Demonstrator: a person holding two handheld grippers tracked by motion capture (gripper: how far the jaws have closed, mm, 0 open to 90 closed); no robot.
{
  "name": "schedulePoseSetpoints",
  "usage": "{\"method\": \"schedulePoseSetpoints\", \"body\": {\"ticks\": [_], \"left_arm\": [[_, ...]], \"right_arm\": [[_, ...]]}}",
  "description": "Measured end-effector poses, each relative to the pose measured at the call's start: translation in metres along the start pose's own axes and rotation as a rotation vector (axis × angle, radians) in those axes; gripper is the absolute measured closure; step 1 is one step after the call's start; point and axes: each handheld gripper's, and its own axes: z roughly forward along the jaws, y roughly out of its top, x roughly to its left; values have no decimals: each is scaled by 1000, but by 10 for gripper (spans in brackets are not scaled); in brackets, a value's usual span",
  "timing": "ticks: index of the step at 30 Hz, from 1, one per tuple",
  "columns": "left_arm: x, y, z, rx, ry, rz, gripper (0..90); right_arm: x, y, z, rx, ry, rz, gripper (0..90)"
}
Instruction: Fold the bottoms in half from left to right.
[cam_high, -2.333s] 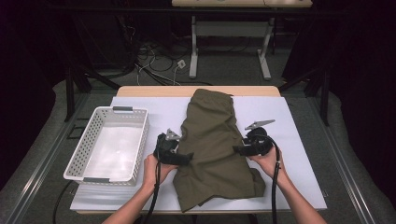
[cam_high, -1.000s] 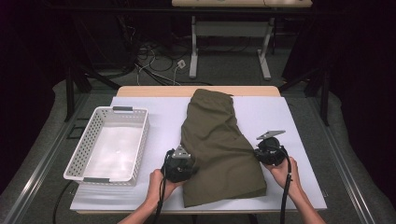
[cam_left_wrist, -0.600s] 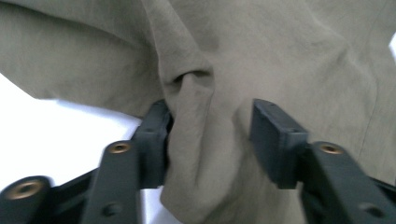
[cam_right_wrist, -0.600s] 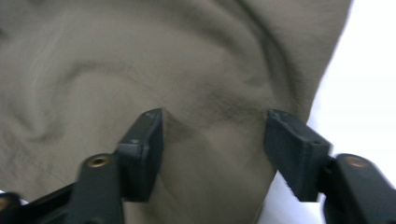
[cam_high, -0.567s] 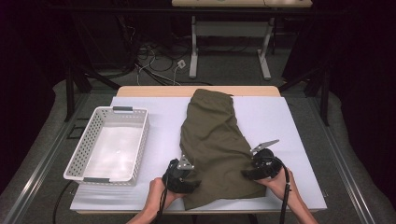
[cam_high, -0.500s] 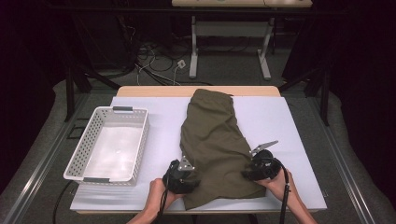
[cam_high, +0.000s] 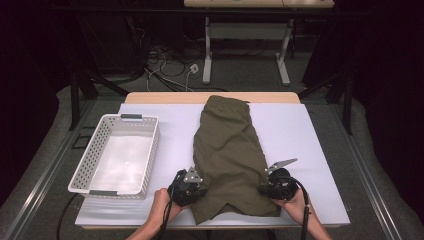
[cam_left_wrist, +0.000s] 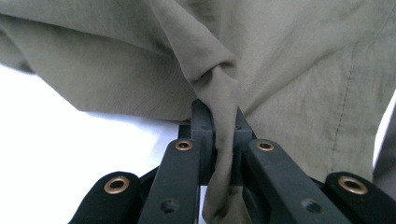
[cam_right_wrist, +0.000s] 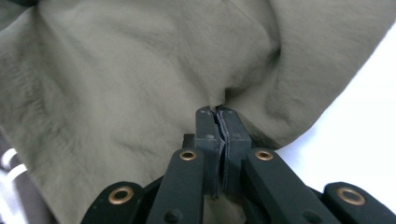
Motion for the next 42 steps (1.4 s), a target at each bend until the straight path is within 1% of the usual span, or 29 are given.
{"method": "schedulePoseSetpoints", "body": {"ticks": [3,4,5,6,7,9,10,11,12,13,14,15,16,17,18,19,20,22,24,26,27,28,29,31,32,34,36,39,42], "left_arm": [[1,-6,-5,0,-11,-2,868],[1,-9,-7,1,-18,-8,868],[0,-10,-8,2,-22,-6,868],[0,-12,-9,2,-25,-5,868],[0,-13,-10,9,-26,3,868],[-1,-15,-9,6,-28,-2,865],[0,-15,-9,7,-22,0,860],[1,-14,-10,5,-27,-3,850],[1,-13,-11,0,-14,-6,811],[1,-12,-12,2,9,-7,704],[2,-10,-14,-11,16,-15,581],[2,-10,-17,-30,20,-24,509],[3,-8,-20,-47,31,-22,444],[3,-7,-22,-68,38,-17,379],[3,-6,-25,-82,36,-20,337],[3,-4,-28,-97,35,-12,292],[3,-2,-30,-115,34,-11,258],[1,3,-32,-134,40,13,179],[0,8,-33,-147,42,38,134],[-1,13,-32,-156,30,37,55],[-2,14,-31,-167,32,34,34],[-2,17,-31,-175,37,49,16],[-3,19,-30,-175,39,47,4],[-3,24,-28,-192,32,51,0],[-3,26,-27,-196,33,55,0],[-2,32,-25,-198,38,64,0],[-2,34,-24,-196,35,64,0],[-4,44,-16,-204,43,77,3],[-4,50,-8,-201,41,85,54]], "right_arm": [[6,-1,2,3,18,-10,883],[7,-1,0,29,21,-24,883],[9,-4,3,-18,42,-14,883],[10,-4,1,10,37,-30,883],[12,-4,-1,26,46,-29,883],[14,-6,0,14,55,-33,868],[13,-6,0,-4,53,-37,801],[11,-5,-2,8,56,-45,693],[9,-4,-4,-4,56,-43,589],[7,-5,-4,-46,67,-41,493],[5,-4,-8,-49,62,-41,416],[4,-3,-11,-45,64,-37,355],[2,-3,-12,-71,52,-32,285],[0,-3,-13,-88,51,-31,235],[-2,-2,-15,-90,48,-26,187],[-4,-1,-15,-107,47,-26,147],[-6,0,-16,-109,49,-24,136],[-10,2,-16,-136,52,-30,81],[-12,6,-18,-152,63,-29,57],[-15,9,-18,-169,55,-41,44],[-16,11,-18,-182,56,-35,37],[-18,13,-18,-178,54,-42,31],[-19,14,-16,-184,56,-35,31],[-20,17,-15,-182,44,-37,24],[-22,19,-14,-178,39,-48,20],[-24,23,-14,-182,36,-43,16],[-28,28,-13,-200,19,-60,13],[-33,37,-11,-211,11,-47,10],[-39,48,-8,-221,-15,-36,15]]}}
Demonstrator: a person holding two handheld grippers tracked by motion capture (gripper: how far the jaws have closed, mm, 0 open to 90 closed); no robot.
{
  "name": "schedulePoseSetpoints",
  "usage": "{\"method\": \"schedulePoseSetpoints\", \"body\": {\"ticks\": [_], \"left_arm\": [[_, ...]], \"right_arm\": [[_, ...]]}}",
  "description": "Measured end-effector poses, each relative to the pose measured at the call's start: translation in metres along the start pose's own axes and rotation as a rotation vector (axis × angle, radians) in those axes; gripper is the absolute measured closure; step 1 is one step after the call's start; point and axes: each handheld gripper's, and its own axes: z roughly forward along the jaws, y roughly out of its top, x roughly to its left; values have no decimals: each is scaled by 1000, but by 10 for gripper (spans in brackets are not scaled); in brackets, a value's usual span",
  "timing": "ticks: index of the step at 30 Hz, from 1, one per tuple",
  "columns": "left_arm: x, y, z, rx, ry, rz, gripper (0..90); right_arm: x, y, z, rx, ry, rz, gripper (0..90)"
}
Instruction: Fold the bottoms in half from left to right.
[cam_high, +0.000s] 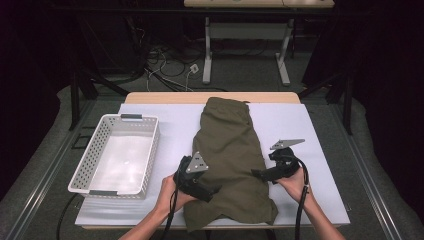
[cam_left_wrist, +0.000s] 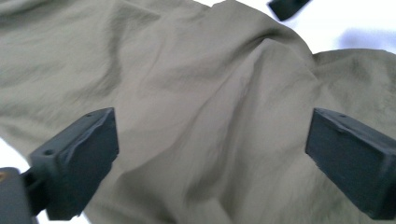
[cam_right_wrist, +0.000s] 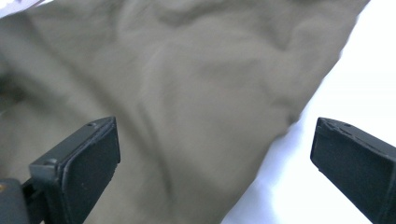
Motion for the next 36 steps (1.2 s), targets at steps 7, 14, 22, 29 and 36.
{"method": "schedulePoseSetpoints", "body": {"ticks": [7,14,22,29,36], "left_arm": [[3,3,23,42,-38,39,413],[7,-4,41,105,-49,46,757],[9,-14,53,161,-54,20,885],[10,-15,57,172,-53,18,889],[10,-16,58,166,-54,8,889]], "right_arm": [[-17,29,19,-34,-74,10,136],[-27,44,46,0,-127,23,170],[-37,43,71,62,-151,74,237],[-39,42,77,87,-145,83,237],[-38,42,86,109,-141,93,307]]}}
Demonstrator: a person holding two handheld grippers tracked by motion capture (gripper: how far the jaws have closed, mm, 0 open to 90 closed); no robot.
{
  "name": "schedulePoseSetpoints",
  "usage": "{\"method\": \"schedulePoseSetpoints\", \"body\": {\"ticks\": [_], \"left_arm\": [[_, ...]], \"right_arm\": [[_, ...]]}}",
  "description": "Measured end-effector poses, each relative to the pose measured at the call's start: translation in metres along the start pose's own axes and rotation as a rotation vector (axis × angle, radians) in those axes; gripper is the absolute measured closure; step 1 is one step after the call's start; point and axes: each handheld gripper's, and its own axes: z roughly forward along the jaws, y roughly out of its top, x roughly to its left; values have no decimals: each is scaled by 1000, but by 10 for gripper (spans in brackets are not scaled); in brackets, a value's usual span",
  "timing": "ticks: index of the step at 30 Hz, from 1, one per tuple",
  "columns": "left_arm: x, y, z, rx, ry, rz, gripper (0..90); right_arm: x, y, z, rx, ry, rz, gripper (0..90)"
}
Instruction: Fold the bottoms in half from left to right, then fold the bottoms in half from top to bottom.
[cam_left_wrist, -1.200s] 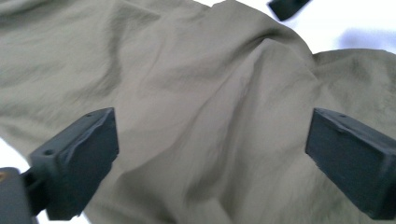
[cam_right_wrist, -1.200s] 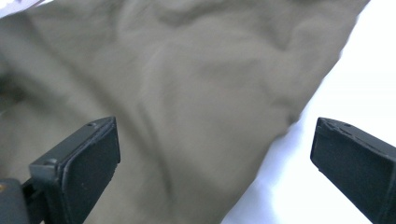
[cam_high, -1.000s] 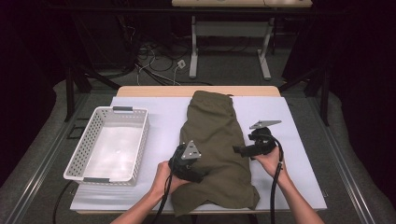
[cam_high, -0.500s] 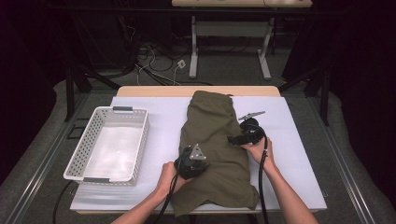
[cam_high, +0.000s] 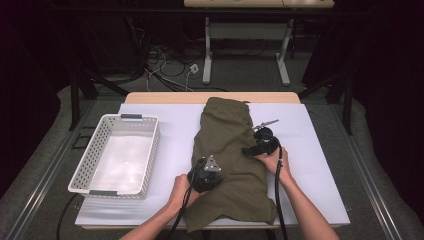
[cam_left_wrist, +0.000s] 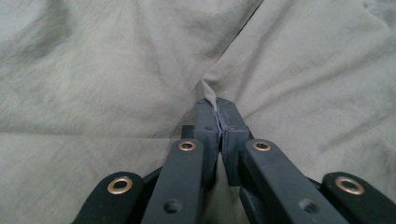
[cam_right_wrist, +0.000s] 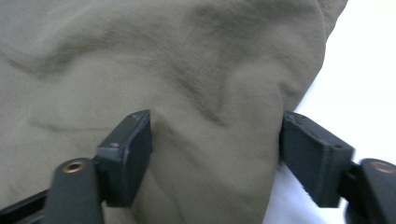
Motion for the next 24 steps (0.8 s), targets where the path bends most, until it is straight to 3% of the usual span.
{"method": "schedulePoseSetpoints", "body": {"ticks": [2,4,5,6,8,11,12,15,24], "left_arm": [[0,-1,0,-8,-2,-5,889],[1,-1,0,-6,-5,-5,889],[1,-1,0,-6,-6,-4,889],[1,-1,0,-7,-5,-5,889],[0,-1,0,-6,-6,-8,891],[0,-1,0,-6,-3,-12,894],[0,-1,0,-6,-2,-12,894],[0,-1,0,-6,-3,-17,894],[0,-2,0,-9,-5,-23,894]], "right_arm": [[0,-1,1,-25,16,10,411],[-1,-1,0,-13,-3,11,498],[-3,-2,1,-31,-8,6,551],[-4,-1,-1,-6,-16,18,589],[-6,-3,0,-31,-36,11,676],[-8,-5,-1,-37,0,28,825],[-8,-6,0,-42,15,37,840],[-3,-5,-1,-49,1,26,879],[10,-8,-13,26,10,-78,864]]}}
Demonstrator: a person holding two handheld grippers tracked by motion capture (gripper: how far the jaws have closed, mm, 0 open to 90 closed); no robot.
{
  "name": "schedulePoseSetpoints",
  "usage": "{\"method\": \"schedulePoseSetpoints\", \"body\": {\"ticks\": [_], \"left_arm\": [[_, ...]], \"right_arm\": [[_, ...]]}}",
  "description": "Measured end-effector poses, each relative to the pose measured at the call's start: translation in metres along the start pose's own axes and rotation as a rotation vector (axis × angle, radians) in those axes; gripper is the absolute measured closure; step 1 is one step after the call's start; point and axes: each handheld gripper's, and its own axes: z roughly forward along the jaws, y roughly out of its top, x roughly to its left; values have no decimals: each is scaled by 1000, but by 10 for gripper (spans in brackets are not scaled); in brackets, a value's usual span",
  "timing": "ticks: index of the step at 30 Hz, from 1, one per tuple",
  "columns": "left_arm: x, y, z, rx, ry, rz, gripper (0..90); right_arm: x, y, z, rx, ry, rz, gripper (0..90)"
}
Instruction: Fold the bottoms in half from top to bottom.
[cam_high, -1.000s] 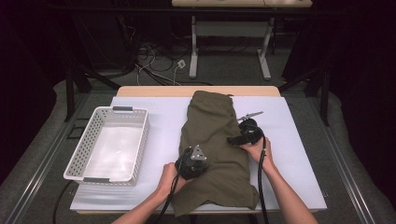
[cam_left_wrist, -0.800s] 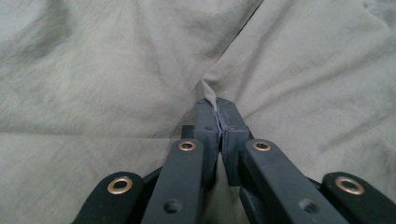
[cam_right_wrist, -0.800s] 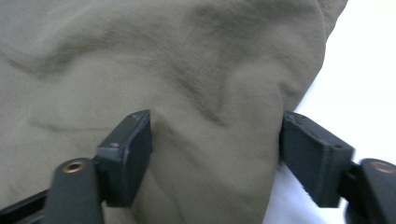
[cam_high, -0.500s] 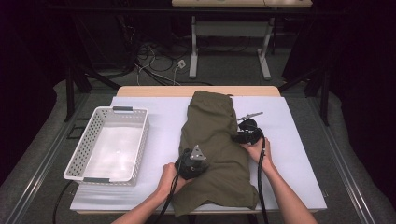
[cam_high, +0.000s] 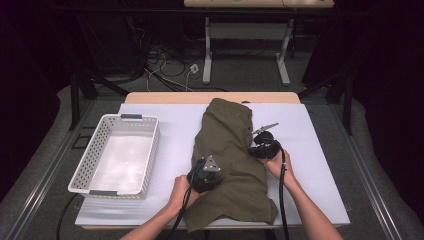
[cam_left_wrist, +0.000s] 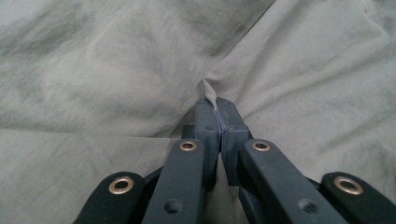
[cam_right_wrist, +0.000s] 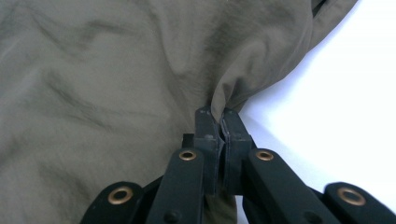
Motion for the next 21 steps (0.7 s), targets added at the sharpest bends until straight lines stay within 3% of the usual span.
{"method": "schedulePoseSetpoints", "body": {"ticks": [1,2,4,6,7,9,14,17,21], "left_arm": [[0,0,0,0,1,0,894],[0,0,0,1,2,5,894],[0,0,0,0,1,1,894],[0,0,0,0,1,0,894],[0,0,0,0,1,3,894],[0,0,0,0,0,2,894],[1,-1,0,-3,-7,-9,895],[1,-1,0,-5,-11,-15,895],[1,-1,0,-6,-12,-24,895]], "right_arm": [[-2,2,-2,-7,-7,3,795],[-5,3,-4,-38,-27,8,698],[-9,7,-7,-100,-31,23,586],[-9,10,-4,-85,-25,29,483],[-7,11,1,-66,-21,39,480],[-6,8,12,-35,-38,34,543],[-9,3,15,-78,-12,47,823],[-7,3,13,-79,-6,55,858],[1,-1,5,-54,0,26,863]]}}
